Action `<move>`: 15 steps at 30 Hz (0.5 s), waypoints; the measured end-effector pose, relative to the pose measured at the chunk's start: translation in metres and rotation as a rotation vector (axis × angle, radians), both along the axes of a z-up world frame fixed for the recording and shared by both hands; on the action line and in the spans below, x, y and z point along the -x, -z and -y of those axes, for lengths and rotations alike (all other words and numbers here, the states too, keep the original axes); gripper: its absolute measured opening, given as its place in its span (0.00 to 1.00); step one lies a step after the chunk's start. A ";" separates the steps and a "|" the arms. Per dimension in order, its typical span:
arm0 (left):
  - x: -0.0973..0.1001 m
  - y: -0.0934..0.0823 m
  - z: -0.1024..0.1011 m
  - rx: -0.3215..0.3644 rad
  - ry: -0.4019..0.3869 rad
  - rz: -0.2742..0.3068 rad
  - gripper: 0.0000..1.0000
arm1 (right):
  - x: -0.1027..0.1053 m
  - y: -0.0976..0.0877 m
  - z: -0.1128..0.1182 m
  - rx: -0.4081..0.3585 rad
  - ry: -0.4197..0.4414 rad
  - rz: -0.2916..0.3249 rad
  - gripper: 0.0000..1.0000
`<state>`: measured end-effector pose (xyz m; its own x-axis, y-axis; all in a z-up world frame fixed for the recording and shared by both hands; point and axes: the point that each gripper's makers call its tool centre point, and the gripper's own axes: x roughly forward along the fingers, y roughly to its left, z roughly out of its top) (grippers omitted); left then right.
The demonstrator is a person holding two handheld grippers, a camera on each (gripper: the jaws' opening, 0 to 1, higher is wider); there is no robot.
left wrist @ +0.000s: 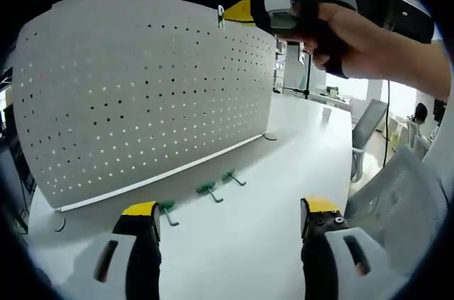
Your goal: Insert the hook assembly into the mounting plate slot until the hook locks in place.
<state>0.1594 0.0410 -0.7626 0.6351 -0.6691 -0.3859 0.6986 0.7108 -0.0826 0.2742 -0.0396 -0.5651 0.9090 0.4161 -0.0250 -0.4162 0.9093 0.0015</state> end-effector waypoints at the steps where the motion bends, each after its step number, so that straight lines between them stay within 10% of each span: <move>1: 0.000 0.000 -0.001 0.001 -0.001 -0.002 0.83 | -0.001 0.000 -0.001 -0.006 0.002 0.001 0.00; 15: 0.003 0.005 -0.006 0.003 -0.014 -0.006 0.82 | -0.031 -0.014 -0.021 -0.032 0.049 0.029 0.00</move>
<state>0.1564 0.0474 -0.7677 0.6423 -0.6612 -0.3876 0.6877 0.7204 -0.0893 0.3056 -0.0185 -0.5508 0.9285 0.3711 0.0146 -0.3713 0.9283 0.0192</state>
